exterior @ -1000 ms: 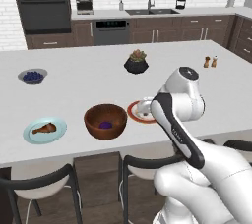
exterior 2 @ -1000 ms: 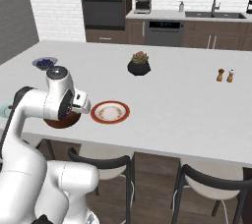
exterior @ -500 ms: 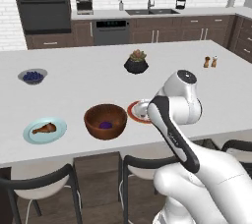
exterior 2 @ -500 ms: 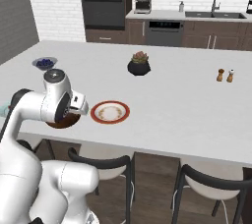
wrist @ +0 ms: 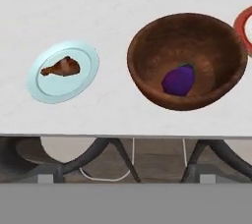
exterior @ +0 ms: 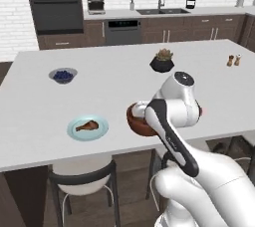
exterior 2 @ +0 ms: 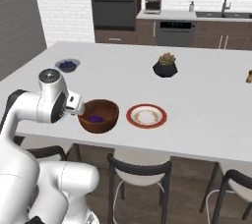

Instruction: Pick the chicken drumstick and eggplant from their plates and place them in the bowl. Then put the bowl in the fridge.

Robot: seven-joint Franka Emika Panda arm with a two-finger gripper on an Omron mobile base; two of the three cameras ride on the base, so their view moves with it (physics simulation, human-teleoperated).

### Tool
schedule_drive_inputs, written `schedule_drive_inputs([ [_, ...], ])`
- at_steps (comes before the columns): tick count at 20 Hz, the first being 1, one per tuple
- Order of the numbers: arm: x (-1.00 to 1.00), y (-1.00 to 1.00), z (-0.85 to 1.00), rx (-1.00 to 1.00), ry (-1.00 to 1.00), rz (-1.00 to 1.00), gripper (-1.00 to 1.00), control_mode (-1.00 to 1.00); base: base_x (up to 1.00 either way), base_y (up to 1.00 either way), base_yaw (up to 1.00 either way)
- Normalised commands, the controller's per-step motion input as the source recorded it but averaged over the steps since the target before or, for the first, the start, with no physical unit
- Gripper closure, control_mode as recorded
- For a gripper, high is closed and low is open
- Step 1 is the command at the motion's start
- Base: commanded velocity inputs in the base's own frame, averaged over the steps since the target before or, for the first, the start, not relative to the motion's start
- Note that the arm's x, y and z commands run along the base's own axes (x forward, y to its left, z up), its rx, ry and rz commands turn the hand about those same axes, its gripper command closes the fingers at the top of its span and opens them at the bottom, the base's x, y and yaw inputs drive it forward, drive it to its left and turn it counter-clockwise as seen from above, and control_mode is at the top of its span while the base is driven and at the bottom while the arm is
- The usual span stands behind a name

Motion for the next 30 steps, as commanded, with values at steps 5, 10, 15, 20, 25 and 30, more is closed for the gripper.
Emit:
schedule_drive_inputs([
  [5, 0.0, 0.0, 0.0, 0.0, 0.0, 0.0, -1.0, 1.0, 0.07, 0.68, -0.01],
  [10, 0.0, 0.0, 0.0, 0.0, 0.0, 0.0, -1.0, 1.0, 0.15, 0.58, 0.0],
  [15, 0.0, 0.0, 0.0, 0.0, 0.0, 0.0, -1.0, 1.0, 0.14, 0.14, 0.0],
  [20, 0.24, 0.11, 0.0, -0.01, -0.01, 0.0, -1.0, -1.0, 0.02, 0.0, 0.0],
  [25, 0.5, 0.1, 0.0, -0.01, 0.01, 0.0, -1.0, -1.0, 0.0, 0.0, 0.0],
  [30, 0.79, 0.23, -0.01, -0.03, 0.2, -0.16, -1.0, -1.0, 0.0, 0.0, 0.0],
])
